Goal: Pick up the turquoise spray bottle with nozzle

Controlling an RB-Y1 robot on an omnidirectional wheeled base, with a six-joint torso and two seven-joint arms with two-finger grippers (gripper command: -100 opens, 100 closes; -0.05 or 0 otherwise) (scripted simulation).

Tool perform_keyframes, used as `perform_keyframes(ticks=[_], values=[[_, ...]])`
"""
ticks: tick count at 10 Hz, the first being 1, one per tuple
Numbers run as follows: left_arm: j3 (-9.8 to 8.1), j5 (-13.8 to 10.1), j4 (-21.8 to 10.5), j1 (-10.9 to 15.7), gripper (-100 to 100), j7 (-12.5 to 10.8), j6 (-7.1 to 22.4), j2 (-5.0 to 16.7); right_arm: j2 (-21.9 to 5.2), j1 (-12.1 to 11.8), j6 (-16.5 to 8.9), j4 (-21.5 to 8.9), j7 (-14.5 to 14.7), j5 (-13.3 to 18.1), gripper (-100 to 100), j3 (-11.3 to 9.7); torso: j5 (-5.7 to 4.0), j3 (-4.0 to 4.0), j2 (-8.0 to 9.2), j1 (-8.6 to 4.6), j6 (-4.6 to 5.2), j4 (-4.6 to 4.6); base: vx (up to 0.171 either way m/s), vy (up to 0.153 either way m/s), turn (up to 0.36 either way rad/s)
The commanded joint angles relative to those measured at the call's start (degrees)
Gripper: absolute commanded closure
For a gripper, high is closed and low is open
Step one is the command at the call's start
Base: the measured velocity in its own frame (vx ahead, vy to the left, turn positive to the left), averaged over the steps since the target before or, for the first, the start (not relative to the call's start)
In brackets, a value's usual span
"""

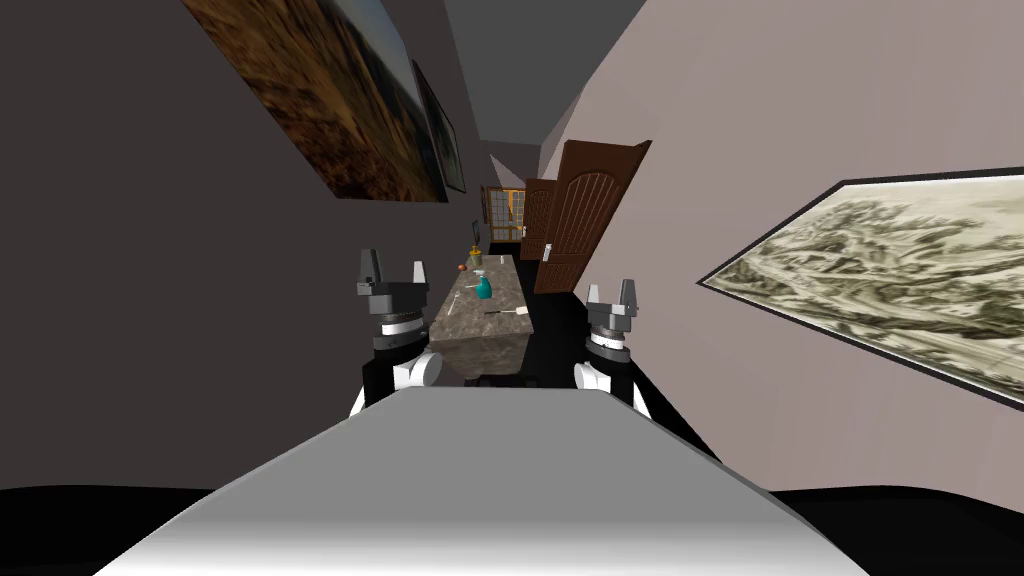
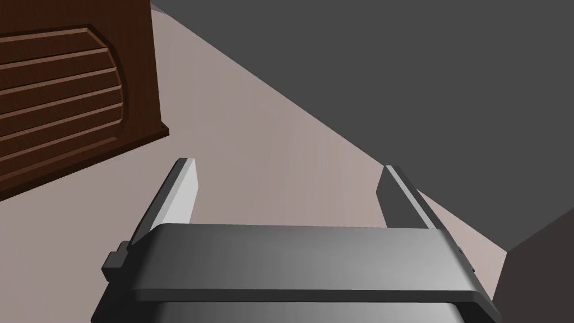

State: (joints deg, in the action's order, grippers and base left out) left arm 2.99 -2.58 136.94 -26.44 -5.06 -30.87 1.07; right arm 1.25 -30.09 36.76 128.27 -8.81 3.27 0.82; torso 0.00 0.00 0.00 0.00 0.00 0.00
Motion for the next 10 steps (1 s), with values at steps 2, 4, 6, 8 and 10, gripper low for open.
perform_keyframes(ticks=[2,4,6,8,10], values=[[-1.2,-3.3,-0.6,-0.3,-100,-1.5,-1.1,2.9,0.0,0.0,0.0,0.0,0.0,0.0,0,0.0,-0.02,0.05,0.1,-0.1,-0.02,0.02,-0.054,-0.067,0.086],[-2.35,-6.8,-1.3,-0.8,-100,-3.1,-2.2,4.4,0.0,0.0,0.0,0.0,0.0,0.0,0,0.0,-0.11,0.2,0.35,-0.5,0.0,0.07,-0.098,-0.15,0.078],[-3.73,-10.4,-2.1,-1.4,-100,-5.0,-3.5,5.6,0.0,0.0,0.0,0.0,0.0,0.0,0,0.0,-0.13,0.24,0.42,-0.6,0.0,0.09,-0.103,-0.168,0.1],[-4.47,-13.7,-2.7,-1.9,-100,-6.0,-4.2,6.0,0.0,0.0,0.0,0.0,0.0,0.0,0,0.0,-0.13,0.12,0.19,-0.55,0.01,0.06,-0.028,-0.132,0.056],[-5.25,-16.6,-3.2,-2.4,-100,-7.1,-4.9,6.5,0.0,0.0,0.0,0.0,0.0,0.0,0,0.0,-0.11,0.04,0.05,-0.42,0.01,0.02,-0.018,-0.114,0.051]])
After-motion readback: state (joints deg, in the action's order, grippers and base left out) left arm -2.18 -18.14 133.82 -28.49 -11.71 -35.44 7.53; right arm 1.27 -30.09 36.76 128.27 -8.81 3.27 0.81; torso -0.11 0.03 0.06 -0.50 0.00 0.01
